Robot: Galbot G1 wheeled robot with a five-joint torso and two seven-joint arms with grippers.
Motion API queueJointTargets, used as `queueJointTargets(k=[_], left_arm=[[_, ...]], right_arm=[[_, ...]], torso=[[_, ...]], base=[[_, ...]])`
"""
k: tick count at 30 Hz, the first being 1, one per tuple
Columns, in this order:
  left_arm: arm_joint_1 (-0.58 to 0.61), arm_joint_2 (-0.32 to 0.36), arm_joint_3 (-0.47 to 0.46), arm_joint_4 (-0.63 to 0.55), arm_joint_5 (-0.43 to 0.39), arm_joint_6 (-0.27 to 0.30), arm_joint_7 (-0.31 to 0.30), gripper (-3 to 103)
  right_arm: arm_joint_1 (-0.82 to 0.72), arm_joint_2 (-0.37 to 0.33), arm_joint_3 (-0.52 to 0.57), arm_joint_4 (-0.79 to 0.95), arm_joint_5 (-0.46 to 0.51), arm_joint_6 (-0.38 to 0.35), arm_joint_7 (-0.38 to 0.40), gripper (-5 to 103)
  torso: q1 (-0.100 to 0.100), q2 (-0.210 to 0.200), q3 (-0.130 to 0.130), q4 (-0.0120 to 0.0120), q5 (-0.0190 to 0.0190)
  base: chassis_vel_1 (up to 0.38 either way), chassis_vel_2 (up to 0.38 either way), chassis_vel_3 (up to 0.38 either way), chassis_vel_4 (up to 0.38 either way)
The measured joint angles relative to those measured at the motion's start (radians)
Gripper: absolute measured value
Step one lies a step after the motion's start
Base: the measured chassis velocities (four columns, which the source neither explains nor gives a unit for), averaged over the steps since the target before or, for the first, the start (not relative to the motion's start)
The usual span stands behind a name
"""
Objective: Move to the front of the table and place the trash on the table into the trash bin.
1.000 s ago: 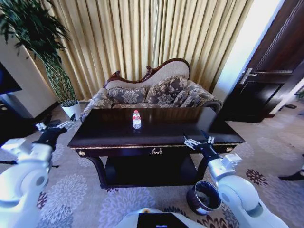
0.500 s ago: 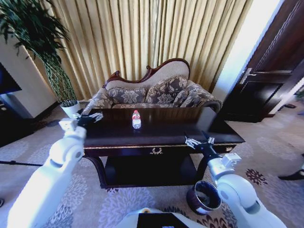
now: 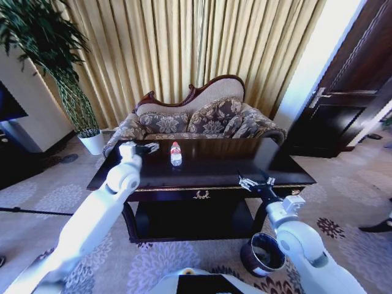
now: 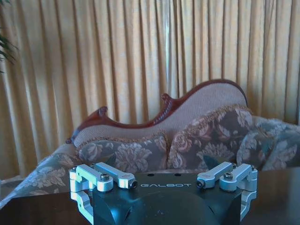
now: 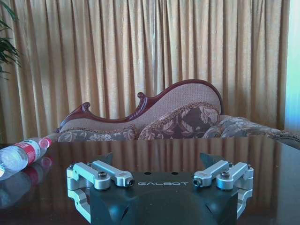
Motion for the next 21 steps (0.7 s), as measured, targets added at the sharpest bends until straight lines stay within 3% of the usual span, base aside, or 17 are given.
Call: queueJointTargets(k=[4, 5, 8, 13, 17, 21], left_arm=[[-0.08, -0.049, 0.082, 0.027, -0.091, 0.064, -0.124, 100], [-0.08, -0.049, 0.082, 0.027, -0.091, 0.064, -0.124, 100], [-0.121, -0.085, 0.133, 0.038, -0.172, 0.12, -0.234, 100], [-0.14, -0.115, 0.166, 0.057, -0.187, 0.132, -0.258, 100], [-0.15, -0.163, 0.182, 0.083, -0.236, 0.134, -0.313, 100], [-0.152, -0.203, 0.187, 0.106, -0.311, 0.134, -0.42, 100]], right_arm=[[0.003, 0.007, 0.002, -0.02, -0.002, 0.009, 0.0, 100], [0.003, 0.007, 0.002, -0.02, -0.002, 0.009, 0.0, 100], [0.004, 0.01, 0.008, -0.031, -0.002, 0.015, -0.001, 100], [0.004, 0.01, 0.014, -0.038, -0.003, 0.02, -0.001, 100], [0.006, 0.011, 0.019, -0.037, 0.004, 0.022, -0.001, 100], [0.029, 0.0, 0.023, -0.041, 0.015, 0.022, 0.0, 100]], torso=[[0.0, 0.0, 0.0, 0.0003, 0.0], [0.0, 0.0, 0.0, 0.0003, 0.0], [0.0, 0.0, 0.0, 0.0001, -0.0001], [0.0, 0.0, 0.0, 0.0003, -0.0002], [0.0, 0.0, 0.0, 0.0001, -0.0003], [0.0, 0.0, 0.0, 0.0003, -0.0002]], base=[[0.0, 0.0, 0.0, 0.0], [0.0, 0.0, 0.0, 0.0], [0.0, 0.0, 0.0, 0.0], [0.0, 0.0, 0.0, 0.0], [0.0, 0.0, 0.0, 0.0], [0.0, 0.0, 0.0, 0.0]])
